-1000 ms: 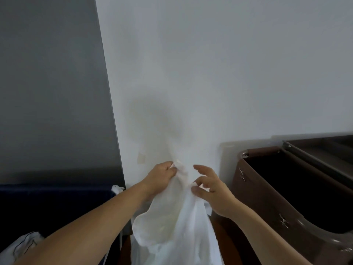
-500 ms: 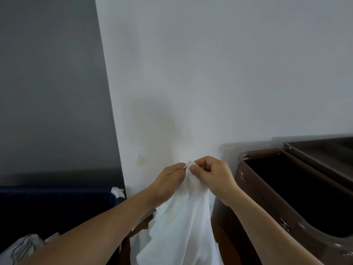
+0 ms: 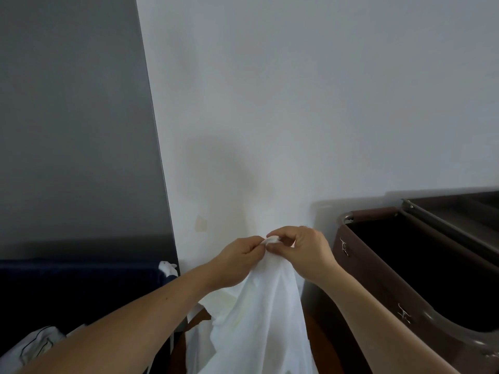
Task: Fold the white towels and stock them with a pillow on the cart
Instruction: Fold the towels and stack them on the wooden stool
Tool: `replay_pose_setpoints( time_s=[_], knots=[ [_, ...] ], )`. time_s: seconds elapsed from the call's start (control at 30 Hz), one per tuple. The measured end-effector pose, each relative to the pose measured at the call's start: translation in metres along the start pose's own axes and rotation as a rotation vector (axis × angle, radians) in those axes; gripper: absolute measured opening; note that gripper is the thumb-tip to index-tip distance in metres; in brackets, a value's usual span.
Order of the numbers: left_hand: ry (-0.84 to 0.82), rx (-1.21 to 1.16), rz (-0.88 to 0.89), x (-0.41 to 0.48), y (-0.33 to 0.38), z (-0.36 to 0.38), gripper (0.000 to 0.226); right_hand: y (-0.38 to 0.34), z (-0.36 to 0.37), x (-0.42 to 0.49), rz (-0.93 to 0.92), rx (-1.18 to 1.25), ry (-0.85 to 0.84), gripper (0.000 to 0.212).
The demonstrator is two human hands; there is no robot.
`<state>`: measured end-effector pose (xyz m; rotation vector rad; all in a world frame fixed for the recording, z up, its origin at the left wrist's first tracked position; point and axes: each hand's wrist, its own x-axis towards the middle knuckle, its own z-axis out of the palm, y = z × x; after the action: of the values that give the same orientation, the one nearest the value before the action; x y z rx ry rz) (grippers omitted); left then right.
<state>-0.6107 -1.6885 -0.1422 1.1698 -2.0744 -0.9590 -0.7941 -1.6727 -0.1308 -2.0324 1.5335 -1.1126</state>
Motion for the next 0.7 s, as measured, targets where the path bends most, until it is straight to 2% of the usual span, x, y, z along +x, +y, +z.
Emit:
replay_pose_setpoints(
  time_s=[0.1, 0.23, 0.3, 0.37, 0.43, 0.5, 0.6, 0.7],
  knots=[
    [0.035, 0.085, -0.004, 0.005, -0.005, -0.001, 0.035, -0.001, 0.0, 0.001, -0.035, 0.006, 0.156, 0.014],
    [0.032, 0.204, -0.037, 0.002, -0.025, -0.006, 0.033, -0.01, -0.02, 0.01, 0.055, 0.409, 0.203, 0.021],
    [0.052, 0.231, -0.087, -0.003, -0.046, -0.009, 0.028, -0.019, -0.038, 0.017, 0.08, 0.546, 0.315, 0.024],
    [0.083, 0.28, -0.162, -0.008, -0.066, -0.012, 0.021, -0.024, -0.056, 0.025, 0.094, 0.601, 0.42, 0.02],
    [0.12, 0.337, -0.244, -0.011, -0.081, -0.015, 0.017, -0.023, -0.066, 0.03, 0.111, 0.558, 0.456, 0.014],
    [0.204, 0.426, -0.297, -0.008, -0.085, -0.022, 0.013, -0.016, -0.067, 0.032, 0.135, 0.502, 0.481, 0.01],
    [0.428, 0.463, -0.339, 0.001, -0.076, -0.049, 0.017, -0.005, -0.067, 0.029, 0.148, 0.545, 0.559, 0.011],
    [0.57, 0.489, -0.255, 0.003, -0.068, -0.08, 0.019, -0.004, -0.087, 0.025, 0.181, 0.618, 0.731, 0.01]
  ],
)
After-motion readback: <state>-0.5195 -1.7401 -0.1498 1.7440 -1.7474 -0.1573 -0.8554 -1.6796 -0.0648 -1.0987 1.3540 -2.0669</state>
